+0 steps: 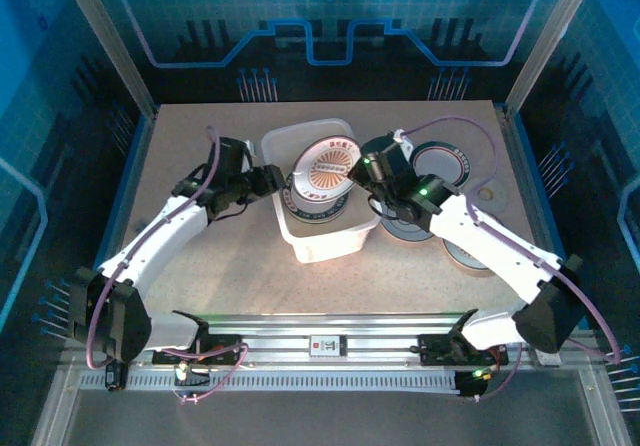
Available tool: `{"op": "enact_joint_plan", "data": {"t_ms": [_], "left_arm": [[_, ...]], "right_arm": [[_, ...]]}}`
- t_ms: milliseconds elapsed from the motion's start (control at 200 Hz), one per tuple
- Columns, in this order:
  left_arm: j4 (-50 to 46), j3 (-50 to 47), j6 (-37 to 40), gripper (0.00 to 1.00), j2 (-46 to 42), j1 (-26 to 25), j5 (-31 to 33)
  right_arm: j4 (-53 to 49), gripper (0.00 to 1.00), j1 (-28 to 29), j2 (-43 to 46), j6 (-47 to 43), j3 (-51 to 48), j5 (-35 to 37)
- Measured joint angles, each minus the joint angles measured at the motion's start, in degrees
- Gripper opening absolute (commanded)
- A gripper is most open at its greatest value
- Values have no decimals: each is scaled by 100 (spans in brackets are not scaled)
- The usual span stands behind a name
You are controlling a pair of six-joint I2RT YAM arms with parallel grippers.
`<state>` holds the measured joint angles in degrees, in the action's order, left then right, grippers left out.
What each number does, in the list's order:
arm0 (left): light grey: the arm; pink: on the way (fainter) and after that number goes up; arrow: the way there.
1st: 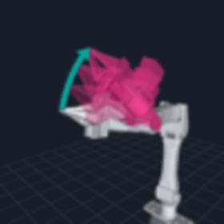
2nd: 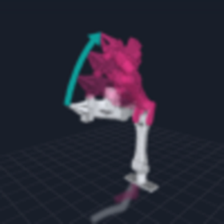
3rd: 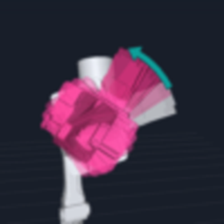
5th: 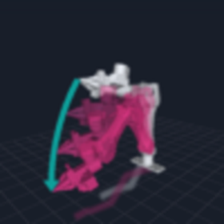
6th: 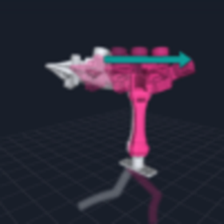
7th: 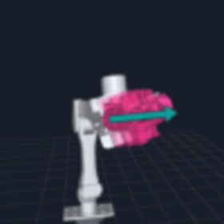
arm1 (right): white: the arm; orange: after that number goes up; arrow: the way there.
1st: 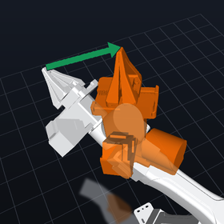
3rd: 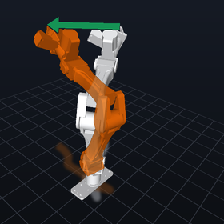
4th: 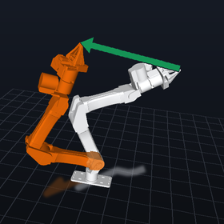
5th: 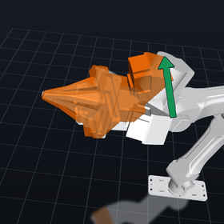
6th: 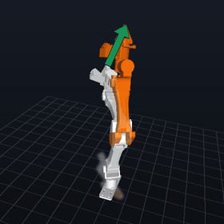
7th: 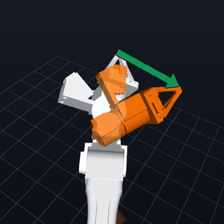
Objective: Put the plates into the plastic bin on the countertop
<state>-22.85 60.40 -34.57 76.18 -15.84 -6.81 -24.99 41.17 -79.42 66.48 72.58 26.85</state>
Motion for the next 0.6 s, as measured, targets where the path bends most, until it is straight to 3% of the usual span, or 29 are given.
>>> {"op": "enact_joint_plan", "data": {"t_ms": [240,600], "left_arm": [[-4,195,352,55,2,713,-140],[-4,319,625,56,157,846,-474]], "right_arm": [[-79,0,356,-586,824,273,525],[-807,0,815,-1296,2264,776,1478]]}}
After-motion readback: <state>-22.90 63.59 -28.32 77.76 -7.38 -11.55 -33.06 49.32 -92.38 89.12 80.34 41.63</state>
